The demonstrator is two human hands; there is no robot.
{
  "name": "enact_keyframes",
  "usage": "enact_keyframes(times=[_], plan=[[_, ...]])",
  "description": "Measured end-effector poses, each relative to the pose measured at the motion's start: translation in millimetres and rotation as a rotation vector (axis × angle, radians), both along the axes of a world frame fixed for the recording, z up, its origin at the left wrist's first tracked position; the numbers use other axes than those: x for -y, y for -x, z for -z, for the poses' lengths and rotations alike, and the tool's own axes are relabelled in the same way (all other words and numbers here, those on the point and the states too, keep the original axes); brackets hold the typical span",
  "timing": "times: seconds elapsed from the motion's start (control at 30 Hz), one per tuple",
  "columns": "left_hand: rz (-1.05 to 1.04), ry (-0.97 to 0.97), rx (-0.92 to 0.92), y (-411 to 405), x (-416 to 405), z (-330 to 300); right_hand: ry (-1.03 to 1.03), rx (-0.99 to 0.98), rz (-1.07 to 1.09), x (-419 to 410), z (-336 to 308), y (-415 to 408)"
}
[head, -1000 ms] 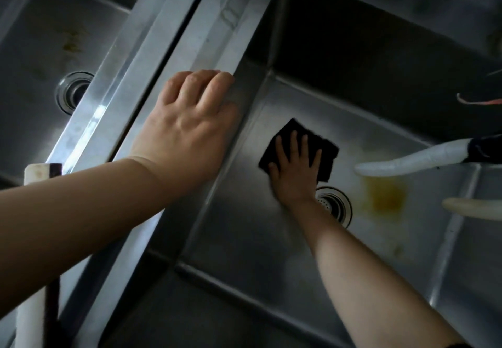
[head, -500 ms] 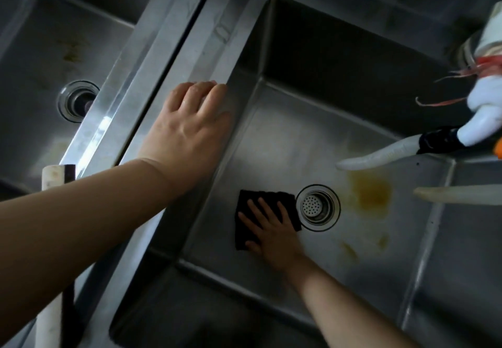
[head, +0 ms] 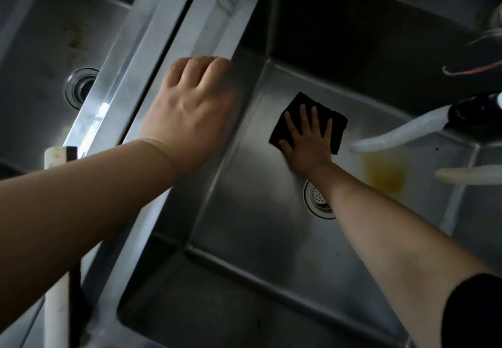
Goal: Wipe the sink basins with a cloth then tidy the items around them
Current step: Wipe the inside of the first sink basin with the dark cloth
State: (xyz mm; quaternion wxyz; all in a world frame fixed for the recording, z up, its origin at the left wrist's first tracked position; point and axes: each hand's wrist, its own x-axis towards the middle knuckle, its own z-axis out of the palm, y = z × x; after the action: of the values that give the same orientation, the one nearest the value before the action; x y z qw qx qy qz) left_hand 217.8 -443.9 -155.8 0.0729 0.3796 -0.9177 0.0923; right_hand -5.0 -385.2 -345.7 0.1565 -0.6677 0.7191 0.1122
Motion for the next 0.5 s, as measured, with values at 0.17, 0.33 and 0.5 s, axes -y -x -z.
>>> enact_keyframes(times=[0.17,0.33,0.5], plan=[[-0.022,-0.009,0.024,1,1,1,-0.009,0.091,-0.204,-60,4,-53],[-0.018,-0.010,0.056,0,-2,0,-0.041,0.219,-0.480,-144,3,-111],[-0.024,-0.008,0.079,0,-4,-3,-0.097,0.224,-0.680,-194,-4,-106]])
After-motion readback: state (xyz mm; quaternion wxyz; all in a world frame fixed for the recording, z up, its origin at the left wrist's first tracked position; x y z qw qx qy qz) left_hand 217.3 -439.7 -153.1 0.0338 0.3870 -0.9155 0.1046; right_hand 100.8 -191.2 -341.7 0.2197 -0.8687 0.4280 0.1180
